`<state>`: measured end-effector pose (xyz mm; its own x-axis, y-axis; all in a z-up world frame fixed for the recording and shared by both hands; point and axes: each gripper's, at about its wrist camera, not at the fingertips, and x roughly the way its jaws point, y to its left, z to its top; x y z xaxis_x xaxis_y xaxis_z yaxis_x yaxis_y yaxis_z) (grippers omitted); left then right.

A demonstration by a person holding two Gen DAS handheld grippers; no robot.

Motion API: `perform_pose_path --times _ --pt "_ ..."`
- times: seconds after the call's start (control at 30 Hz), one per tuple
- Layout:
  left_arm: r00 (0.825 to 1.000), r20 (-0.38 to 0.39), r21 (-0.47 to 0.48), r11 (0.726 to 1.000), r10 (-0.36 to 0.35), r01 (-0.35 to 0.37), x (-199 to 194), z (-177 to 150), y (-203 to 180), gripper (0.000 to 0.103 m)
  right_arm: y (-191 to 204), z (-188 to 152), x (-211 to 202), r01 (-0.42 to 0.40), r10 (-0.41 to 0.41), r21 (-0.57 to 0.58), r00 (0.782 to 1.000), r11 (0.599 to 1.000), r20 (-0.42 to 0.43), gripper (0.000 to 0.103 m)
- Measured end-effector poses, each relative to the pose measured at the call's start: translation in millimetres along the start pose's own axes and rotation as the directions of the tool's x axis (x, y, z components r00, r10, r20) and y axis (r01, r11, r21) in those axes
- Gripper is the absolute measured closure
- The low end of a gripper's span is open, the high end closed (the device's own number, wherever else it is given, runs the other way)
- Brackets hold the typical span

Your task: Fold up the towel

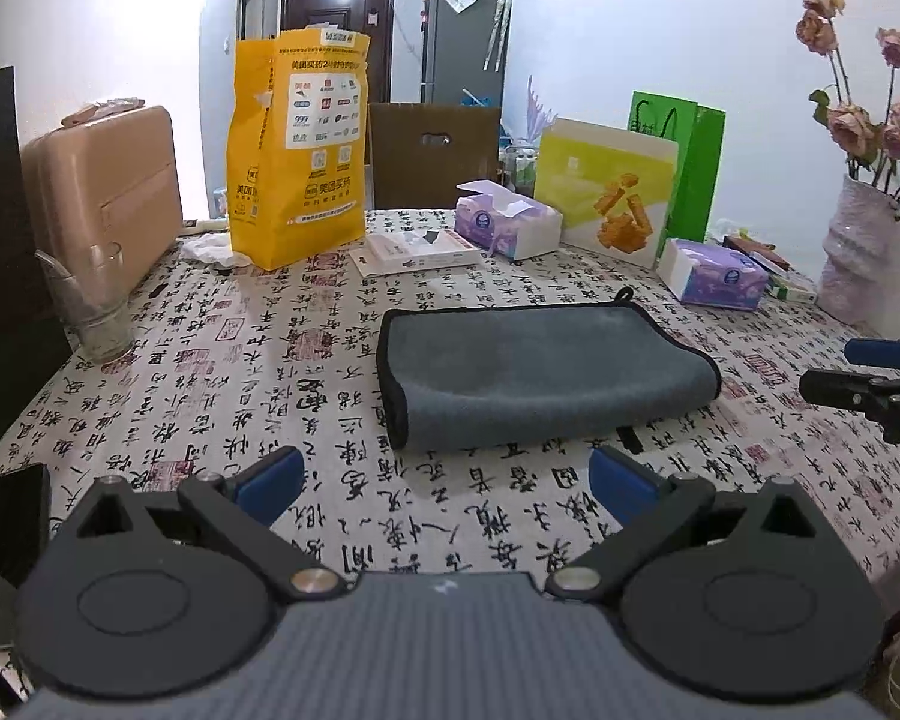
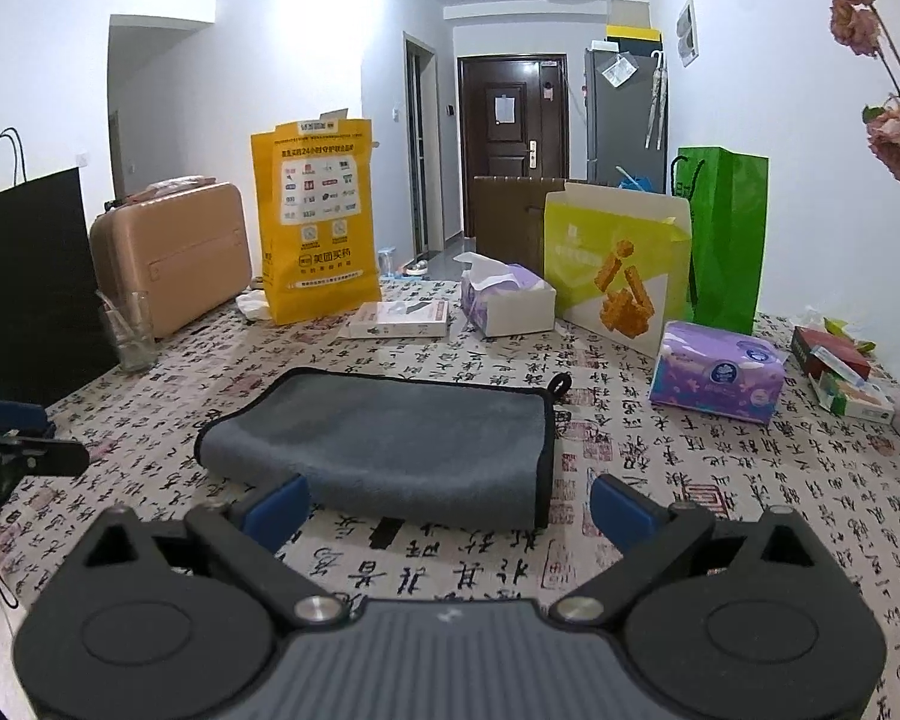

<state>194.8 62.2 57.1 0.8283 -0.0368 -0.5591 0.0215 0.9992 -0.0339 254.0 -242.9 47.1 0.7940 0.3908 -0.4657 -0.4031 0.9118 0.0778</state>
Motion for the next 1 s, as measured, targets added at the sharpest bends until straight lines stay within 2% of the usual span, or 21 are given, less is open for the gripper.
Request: perform_pose_path --times 0.5,1.0 --pt "0.999 0.033 0.01 1.0 -0.016 0.016 -29.9 -15.5 -9.2 0.0 8.5 -21.9 -36.2 0.008 -0.008 0.012 0.999 1.0 0.035 0.0" --pt "0.998 0.057 -0.005 1.0 -0.019 0.02 -51.9 -41.3 -2.5 0.0 35.4 -32.6 -54.7 -0.007 0.009 -0.042 0.999 0.999 0.042 0.0"
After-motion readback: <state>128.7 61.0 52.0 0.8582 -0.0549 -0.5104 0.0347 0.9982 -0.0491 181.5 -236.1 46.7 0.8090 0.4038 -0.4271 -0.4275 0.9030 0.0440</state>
